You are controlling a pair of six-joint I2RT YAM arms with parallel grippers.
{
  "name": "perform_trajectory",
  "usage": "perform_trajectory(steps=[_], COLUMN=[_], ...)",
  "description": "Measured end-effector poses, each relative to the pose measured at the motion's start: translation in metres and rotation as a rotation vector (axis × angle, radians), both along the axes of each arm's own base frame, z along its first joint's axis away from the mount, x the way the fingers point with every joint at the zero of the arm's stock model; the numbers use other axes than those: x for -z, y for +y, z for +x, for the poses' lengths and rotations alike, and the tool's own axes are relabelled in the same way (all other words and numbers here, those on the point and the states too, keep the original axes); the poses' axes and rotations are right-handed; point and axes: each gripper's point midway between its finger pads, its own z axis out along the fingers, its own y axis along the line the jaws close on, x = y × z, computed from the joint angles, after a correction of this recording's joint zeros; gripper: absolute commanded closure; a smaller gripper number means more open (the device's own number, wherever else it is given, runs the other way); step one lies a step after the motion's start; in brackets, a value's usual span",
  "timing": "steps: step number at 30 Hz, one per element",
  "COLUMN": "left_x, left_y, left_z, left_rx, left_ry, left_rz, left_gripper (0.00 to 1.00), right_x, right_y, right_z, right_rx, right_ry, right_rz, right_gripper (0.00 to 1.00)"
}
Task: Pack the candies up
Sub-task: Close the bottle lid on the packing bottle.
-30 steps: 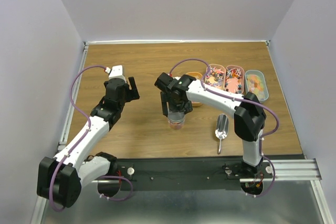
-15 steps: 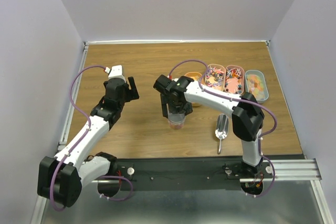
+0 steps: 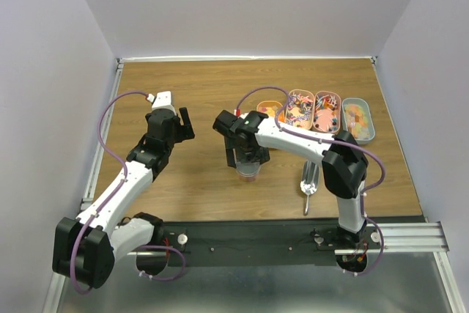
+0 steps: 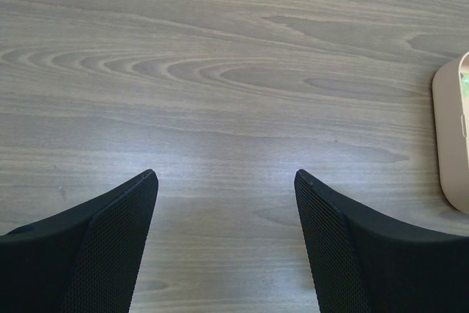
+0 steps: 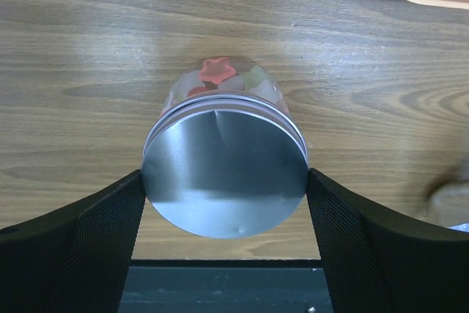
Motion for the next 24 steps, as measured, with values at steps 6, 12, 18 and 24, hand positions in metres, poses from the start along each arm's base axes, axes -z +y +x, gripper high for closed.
perform_trajectory(steps=[6, 12, 18, 24], left_x=[0.0, 0.0, 0.0, 0.0], left_y=[0.0, 0.0, -0.001, -0.002], left_z=[0.0, 0.0, 0.0, 0.0], left_rx=[0.001, 0.002, 0.003, 0.008], left_ry=[0.0, 0.0, 0.0, 0.001], left_rz=[-0.001, -0.001, -0.002, -0.005], left_gripper=[0.17, 0.17, 0.17, 0.17], right_x=[0.005, 0.006, 0.009, 0.014], right_y=[0.0, -0.001, -0.004, -0.007], right_z=[-0.001, -0.001, -0.002, -0.004], right_rx=[0.019, 0.042, 0.069, 0.095], right_ry=[-0.013, -0.021, -0.035, -0.03], right_rz=[0.003, 0.014, 0.011, 0.004], right_gripper=[0.05, 0.04, 0.0, 0.0])
